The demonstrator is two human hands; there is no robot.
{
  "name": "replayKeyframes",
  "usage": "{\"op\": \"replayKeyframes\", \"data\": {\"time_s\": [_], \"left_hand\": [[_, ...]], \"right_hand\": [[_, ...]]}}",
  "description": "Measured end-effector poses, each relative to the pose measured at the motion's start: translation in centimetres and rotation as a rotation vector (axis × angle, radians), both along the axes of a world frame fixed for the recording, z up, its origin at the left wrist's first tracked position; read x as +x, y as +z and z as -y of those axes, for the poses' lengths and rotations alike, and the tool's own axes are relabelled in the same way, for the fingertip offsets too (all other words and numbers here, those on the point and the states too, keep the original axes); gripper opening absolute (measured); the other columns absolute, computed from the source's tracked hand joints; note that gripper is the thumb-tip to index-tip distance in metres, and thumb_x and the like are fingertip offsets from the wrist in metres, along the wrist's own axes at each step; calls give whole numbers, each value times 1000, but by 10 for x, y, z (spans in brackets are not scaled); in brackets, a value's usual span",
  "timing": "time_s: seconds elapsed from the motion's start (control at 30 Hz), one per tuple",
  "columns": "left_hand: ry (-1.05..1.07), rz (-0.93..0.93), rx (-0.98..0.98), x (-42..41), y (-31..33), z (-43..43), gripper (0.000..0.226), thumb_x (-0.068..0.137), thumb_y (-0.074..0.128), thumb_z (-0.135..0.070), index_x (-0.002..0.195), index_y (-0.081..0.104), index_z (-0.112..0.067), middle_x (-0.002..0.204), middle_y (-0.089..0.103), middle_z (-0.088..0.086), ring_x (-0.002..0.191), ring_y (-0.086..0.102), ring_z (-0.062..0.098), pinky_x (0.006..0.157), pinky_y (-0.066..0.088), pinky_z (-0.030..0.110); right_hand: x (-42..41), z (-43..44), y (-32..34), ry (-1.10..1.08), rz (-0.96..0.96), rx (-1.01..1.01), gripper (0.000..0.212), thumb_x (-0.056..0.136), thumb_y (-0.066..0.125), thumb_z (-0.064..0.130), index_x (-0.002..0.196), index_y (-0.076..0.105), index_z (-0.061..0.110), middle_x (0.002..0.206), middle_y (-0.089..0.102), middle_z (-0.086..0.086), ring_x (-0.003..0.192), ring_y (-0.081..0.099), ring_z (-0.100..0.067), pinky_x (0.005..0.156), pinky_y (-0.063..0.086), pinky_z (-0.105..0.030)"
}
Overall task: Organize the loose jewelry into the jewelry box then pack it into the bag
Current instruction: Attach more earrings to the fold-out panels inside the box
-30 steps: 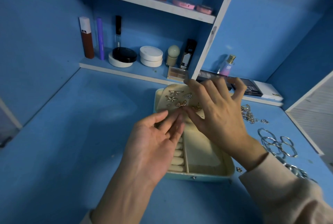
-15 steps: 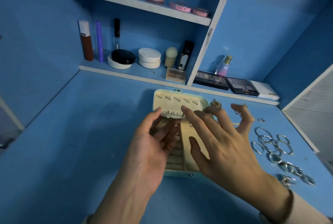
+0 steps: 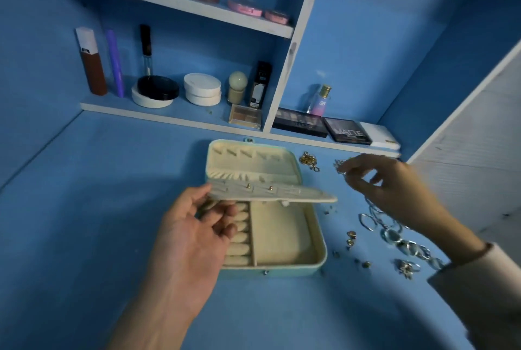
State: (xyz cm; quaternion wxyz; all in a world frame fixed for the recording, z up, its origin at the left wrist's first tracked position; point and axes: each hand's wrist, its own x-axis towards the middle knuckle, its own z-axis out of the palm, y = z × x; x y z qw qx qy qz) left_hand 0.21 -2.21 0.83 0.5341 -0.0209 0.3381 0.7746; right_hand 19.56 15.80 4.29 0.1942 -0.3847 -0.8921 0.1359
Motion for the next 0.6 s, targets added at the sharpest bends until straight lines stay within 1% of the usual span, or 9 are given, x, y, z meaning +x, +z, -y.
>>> {"op": "replayKeyframes", "data": {"time_s": [0.03, 0.1, 0.27, 0.33, 0.37, 0.43, 0.47, 0.53, 0.6], "left_hand": [[3, -6, 3, -1, -1, 1, 21, 69, 56, -21, 88, 52, -13, 70, 57, 4, 64, 49, 17, 64, 33, 27], [-3, -13, 8, 1, -1, -1, 21, 68, 56, -22, 87, 52, -14, 71, 58, 3, 64, 49, 17, 64, 33, 27], [-2, -37, 13, 0, -4, -1, 24, 65, 59, -23, 86, 52, -14, 75, 59, 3, 63, 50, 16, 64, 33, 27], [-8, -51, 17, 0, -4, -1, 35, 55, 65, -25, 86, 53, -14, 76, 60, 3, 61, 51, 15, 63, 33, 28], [-8, -55, 17, 0, -4, -1, 40, 50, 66, -25, 87, 54, -14, 76, 60, 3, 61, 52, 15, 63, 33, 28], [-7, -62, 18, 0, -5, -1, 44, 47, 67, -25, 87, 55, -14, 77, 60, 3, 60, 52, 15, 63, 33, 28], [-7, -65, 18, 0, -4, -1, 43, 47, 67, -25, 87, 55, -14, 77, 60, 3, 60, 52, 15, 63, 33, 28], [-4, -65, 20, 0, -4, 0, 38, 53, 65, -24, 88, 55, -14, 77, 60, 3, 62, 51, 15, 63, 33, 28], [-4, -61, 21, 1, -3, 0, 31, 61, 62, -24, 89, 54, -14, 78, 60, 3, 64, 50, 15, 64, 33, 28]], "right_hand": [[4, -5, -6, 2, 35, -54, 21, 84, 65, 11, 89, 68, 31, 83, 69, 7, 78, 61, -6, 67, 41, -10], [12, -11, -16, 18, 102, -111, 23, 82, 67, 9, 83, 68, 31, 78, 69, 8, 76, 61, -3, 65, 40, -5], [17, -11, -30, 89, 146, -134, 20, 79, 70, 6, 81, 71, 26, 75, 67, 12, 73, 59, 3, 64, 38, -3], [16, -9, -32, 114, 162, -123, 15, 79, 72, 8, 82, 72, 24, 74, 65, 16, 72, 57, 6, 64, 37, -3], [15, -8, -33, 120, 177, -111, 15, 79, 72, 11, 81, 72, 25, 74, 64, 17, 73, 56, 5, 64, 37, -4], [14, -7, -35, 116, 203, -87, 16, 79, 72, 17, 80, 69, 33, 74, 63, 16, 73, 57, 0, 65, 39, -9], [14, -7, -36, 107, 208, -83, 16, 79, 72, 20, 79, 67, 35, 75, 63, 16, 73, 57, -2, 66, 42, -14], [12, -7, -37, 92, 215, -88, 13, 78, 73, 25, 79, 67, 36, 77, 62, 15, 76, 57, -5, 70, 48, -28], [11, -6, -38, 93, 217, -85, 16, 77, 73, 27, 77, 64, 41, 77, 61, 15, 78, 57, -6, 73, 50, -37]]}}
